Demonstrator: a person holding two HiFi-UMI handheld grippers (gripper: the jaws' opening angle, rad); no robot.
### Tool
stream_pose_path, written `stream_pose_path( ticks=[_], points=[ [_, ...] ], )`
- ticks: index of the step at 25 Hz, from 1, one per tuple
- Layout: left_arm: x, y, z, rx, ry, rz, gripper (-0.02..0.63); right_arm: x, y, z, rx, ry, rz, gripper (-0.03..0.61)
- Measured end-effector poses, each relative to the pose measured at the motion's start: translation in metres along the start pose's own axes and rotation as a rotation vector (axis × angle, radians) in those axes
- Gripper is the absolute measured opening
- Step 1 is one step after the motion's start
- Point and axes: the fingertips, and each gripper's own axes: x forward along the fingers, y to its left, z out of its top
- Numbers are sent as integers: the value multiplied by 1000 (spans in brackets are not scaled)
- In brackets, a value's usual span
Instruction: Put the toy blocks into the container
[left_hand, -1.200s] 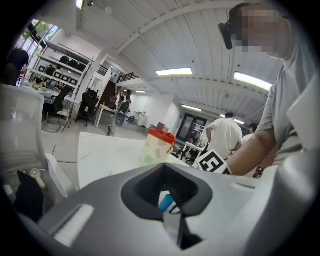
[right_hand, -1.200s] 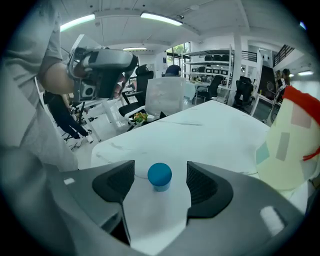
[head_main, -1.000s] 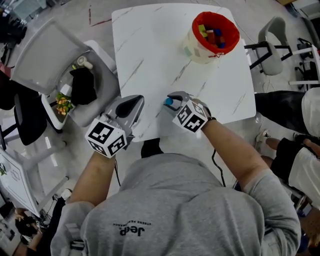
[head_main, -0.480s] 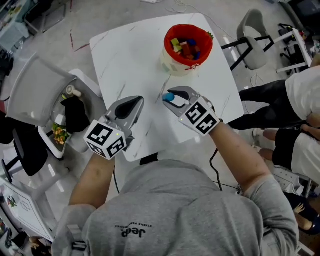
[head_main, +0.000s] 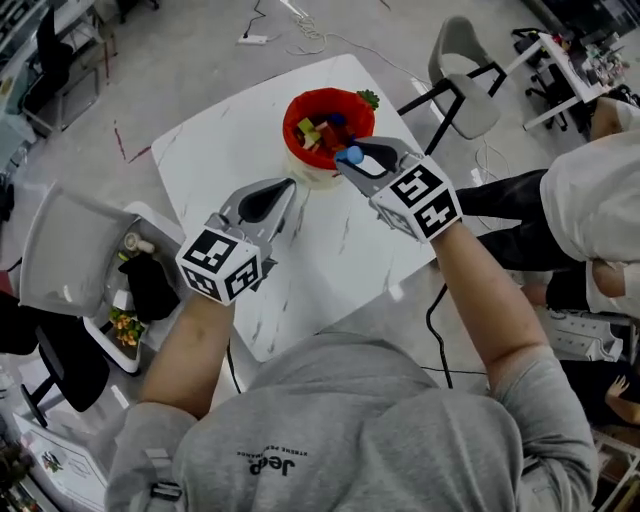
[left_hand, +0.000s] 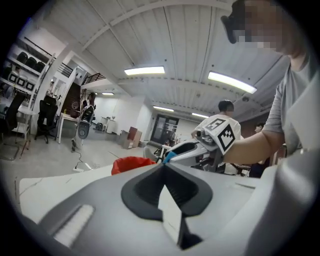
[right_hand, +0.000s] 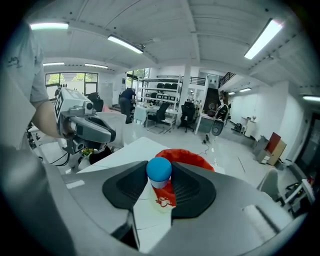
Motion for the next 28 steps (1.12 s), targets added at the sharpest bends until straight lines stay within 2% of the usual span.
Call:
stream_pose_path(
  ticks=[7,17,18,20,21,28],
  points=[
    [33,3,27,43,-1,-26,58,12,-34,19,-21,22,-55,143],
    [44,10,27,39,16,-33,58,43,-56,25,-44,50,-109,143],
    [44,10,27,37,15,-32,58,44,-58,27,-30,39,-112,164],
    [44,11,28,32,13,-32,58,42,-58,32,-5,12,-113,266],
    [44,10,28,30,11,-33,58,40,-58,34,2,0,-116,282],
    [58,-12,29,44,8,-95,58,-3,-55,18,53,-41,-138,284]
  ],
)
